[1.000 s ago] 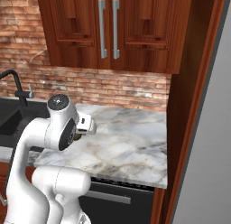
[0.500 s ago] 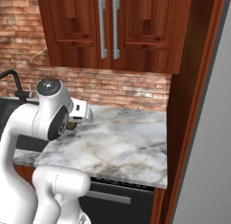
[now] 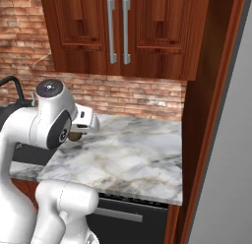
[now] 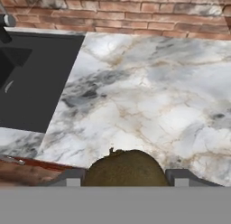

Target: Place the kiwi in the correct fridge rack based on whether it is a fruit or vegetable. Finally, close the fridge door.

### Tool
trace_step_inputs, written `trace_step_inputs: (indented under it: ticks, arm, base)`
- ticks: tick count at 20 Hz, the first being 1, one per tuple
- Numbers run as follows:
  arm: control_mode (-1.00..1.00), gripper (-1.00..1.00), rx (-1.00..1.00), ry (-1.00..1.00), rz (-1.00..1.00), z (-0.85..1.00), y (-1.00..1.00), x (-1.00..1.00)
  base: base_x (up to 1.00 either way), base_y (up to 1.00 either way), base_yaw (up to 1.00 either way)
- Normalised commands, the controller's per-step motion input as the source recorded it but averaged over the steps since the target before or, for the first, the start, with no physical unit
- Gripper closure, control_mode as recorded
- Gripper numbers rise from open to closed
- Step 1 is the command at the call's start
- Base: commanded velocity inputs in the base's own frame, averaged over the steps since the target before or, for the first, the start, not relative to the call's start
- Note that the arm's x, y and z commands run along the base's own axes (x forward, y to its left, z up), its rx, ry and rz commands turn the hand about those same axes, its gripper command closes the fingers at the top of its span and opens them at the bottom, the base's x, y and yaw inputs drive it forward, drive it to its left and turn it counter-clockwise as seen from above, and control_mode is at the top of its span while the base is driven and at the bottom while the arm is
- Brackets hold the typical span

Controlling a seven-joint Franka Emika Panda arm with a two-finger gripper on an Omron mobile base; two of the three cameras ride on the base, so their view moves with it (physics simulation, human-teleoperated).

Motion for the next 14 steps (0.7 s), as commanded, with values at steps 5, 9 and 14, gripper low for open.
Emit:
trace_step_inputs:
  ticks: [5,9,14]
  arm:
    - [-1.00,1.00,-0.06,-0.01,0.00,0.00,0.00,-1.00]
    - [-1.00,1.00,-0.04,0.00,0.00,0.00,0.00,-0.90]
    - [-1.00,1.00,0.00,0.00,-0.02,0.19,0.00,0.11]
  base:
    - [0.00,0.00,0.00]
    - [0.00,0.00,0.00]
    - [0.00,0.00,0.00]
